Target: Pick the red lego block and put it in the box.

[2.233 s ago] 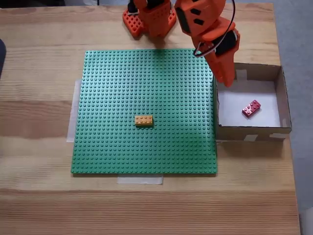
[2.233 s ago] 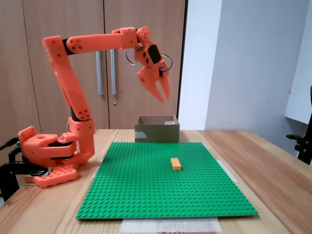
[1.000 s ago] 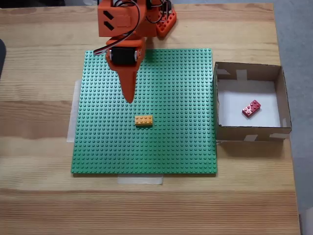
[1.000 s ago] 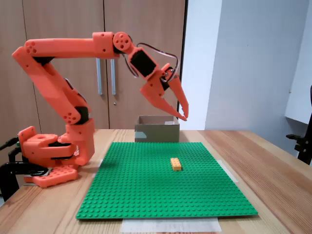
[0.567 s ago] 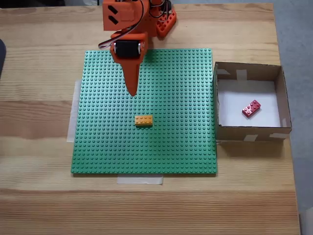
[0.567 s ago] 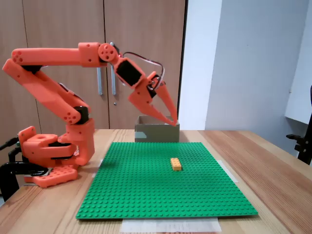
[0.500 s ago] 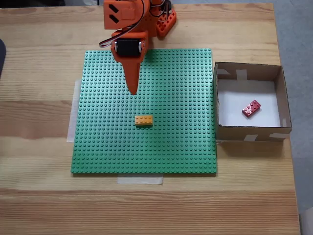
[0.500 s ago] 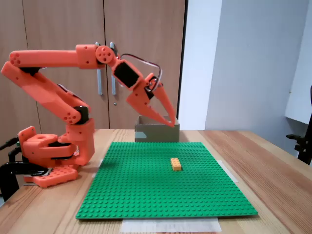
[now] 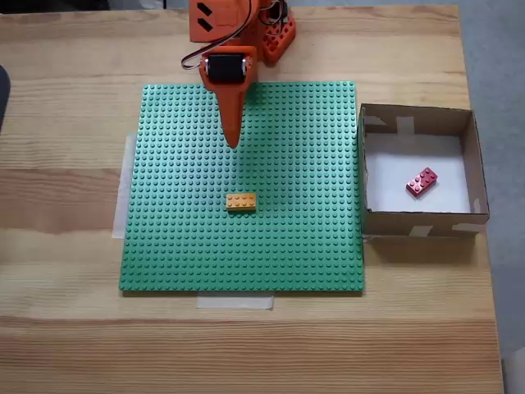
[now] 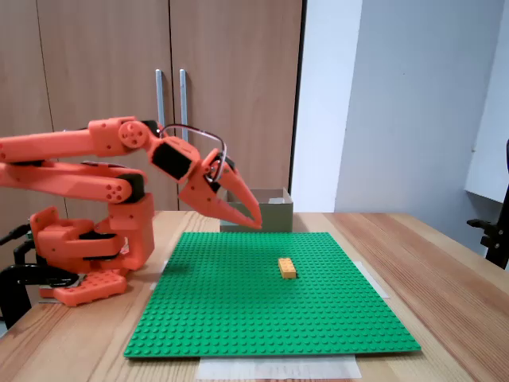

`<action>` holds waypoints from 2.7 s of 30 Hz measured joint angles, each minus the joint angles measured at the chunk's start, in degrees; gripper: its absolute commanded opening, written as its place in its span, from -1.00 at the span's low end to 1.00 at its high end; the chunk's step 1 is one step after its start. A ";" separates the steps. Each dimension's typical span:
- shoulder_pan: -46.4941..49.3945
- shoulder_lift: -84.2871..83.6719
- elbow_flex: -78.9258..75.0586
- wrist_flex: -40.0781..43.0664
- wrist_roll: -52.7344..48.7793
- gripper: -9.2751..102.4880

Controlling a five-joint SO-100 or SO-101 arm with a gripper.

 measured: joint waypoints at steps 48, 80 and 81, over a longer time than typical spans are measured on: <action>1.23 9.84 13.71 2.37 -1.67 -0.85; 1.23 9.84 13.71 2.37 -1.67 -0.85; 1.23 9.84 13.71 2.37 -1.67 -0.85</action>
